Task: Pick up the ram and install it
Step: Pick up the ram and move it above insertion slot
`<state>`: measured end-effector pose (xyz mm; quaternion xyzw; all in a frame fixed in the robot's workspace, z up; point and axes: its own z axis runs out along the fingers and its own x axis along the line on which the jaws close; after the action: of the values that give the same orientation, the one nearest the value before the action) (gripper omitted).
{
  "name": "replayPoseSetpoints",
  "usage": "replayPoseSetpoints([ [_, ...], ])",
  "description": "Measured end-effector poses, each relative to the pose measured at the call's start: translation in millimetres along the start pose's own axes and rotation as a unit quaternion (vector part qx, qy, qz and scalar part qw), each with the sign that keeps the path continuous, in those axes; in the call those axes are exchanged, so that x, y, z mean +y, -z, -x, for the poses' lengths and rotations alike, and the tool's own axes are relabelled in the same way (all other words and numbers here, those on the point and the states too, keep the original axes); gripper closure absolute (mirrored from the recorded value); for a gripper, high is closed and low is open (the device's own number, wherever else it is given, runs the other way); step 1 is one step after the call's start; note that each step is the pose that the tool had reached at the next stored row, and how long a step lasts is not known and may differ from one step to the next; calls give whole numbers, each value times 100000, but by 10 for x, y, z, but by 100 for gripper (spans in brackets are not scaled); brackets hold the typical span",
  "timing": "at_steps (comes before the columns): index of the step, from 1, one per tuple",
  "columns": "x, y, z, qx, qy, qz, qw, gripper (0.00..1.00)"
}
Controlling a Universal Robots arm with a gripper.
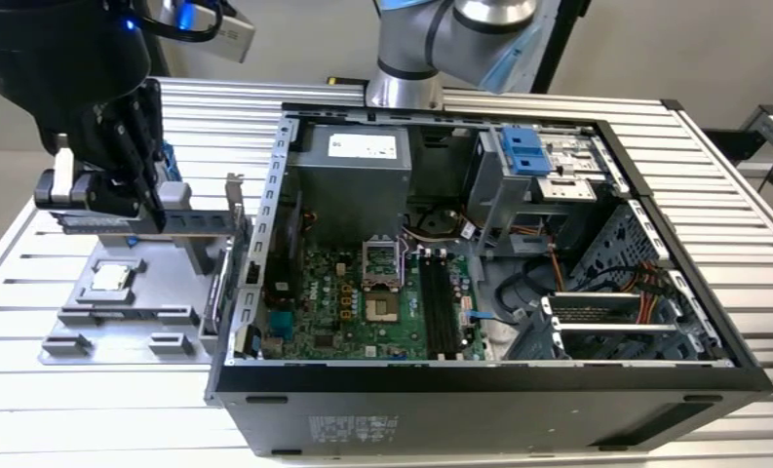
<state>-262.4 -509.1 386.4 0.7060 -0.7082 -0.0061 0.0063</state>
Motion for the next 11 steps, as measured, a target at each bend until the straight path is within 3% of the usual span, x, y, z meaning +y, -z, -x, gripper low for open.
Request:
replayPoseSetpoints([
  [11,-88,1,0,-3,-2,1,100000,100],
])
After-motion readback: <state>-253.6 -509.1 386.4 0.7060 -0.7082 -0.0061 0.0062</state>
